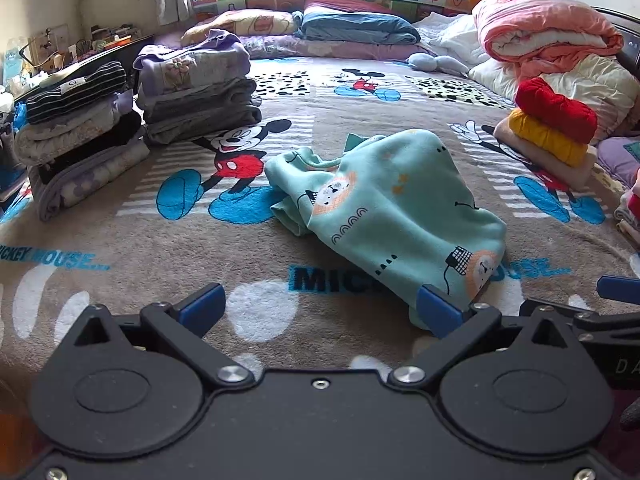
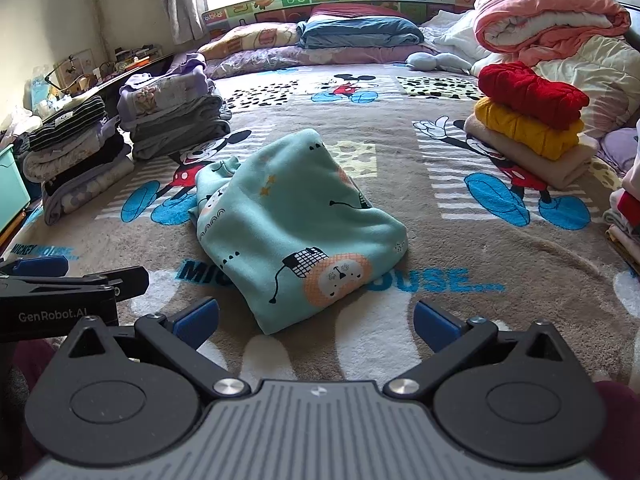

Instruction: Fold clothes

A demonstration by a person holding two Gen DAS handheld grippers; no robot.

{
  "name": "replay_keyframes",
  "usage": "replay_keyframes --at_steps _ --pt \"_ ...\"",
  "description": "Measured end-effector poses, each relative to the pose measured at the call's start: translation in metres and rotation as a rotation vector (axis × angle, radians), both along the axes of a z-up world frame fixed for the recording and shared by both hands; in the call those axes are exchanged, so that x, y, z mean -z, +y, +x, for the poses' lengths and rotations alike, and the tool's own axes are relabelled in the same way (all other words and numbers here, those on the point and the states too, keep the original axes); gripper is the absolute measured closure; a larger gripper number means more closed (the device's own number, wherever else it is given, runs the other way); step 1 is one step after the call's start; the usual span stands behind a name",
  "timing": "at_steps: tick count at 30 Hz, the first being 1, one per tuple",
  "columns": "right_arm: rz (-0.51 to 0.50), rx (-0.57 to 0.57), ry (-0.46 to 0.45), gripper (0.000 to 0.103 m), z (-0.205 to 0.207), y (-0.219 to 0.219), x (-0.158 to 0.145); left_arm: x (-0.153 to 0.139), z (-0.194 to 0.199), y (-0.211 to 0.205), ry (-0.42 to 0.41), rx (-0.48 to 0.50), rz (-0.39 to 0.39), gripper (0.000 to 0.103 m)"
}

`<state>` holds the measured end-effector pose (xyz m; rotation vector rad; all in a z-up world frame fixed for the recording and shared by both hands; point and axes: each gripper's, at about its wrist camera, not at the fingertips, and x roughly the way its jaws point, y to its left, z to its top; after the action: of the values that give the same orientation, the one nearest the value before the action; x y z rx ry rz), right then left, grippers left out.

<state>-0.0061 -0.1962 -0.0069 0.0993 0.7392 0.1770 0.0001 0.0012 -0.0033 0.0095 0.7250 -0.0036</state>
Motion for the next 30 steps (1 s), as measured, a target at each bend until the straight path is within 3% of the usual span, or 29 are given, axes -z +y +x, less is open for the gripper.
replay_keyframes --at_steps 30 --pt "0.002 -0.004 0.032 0.000 0.005 0.000 0.007 0.009 0.011 -0.004 0.031 0.001 -0.001 0.000"
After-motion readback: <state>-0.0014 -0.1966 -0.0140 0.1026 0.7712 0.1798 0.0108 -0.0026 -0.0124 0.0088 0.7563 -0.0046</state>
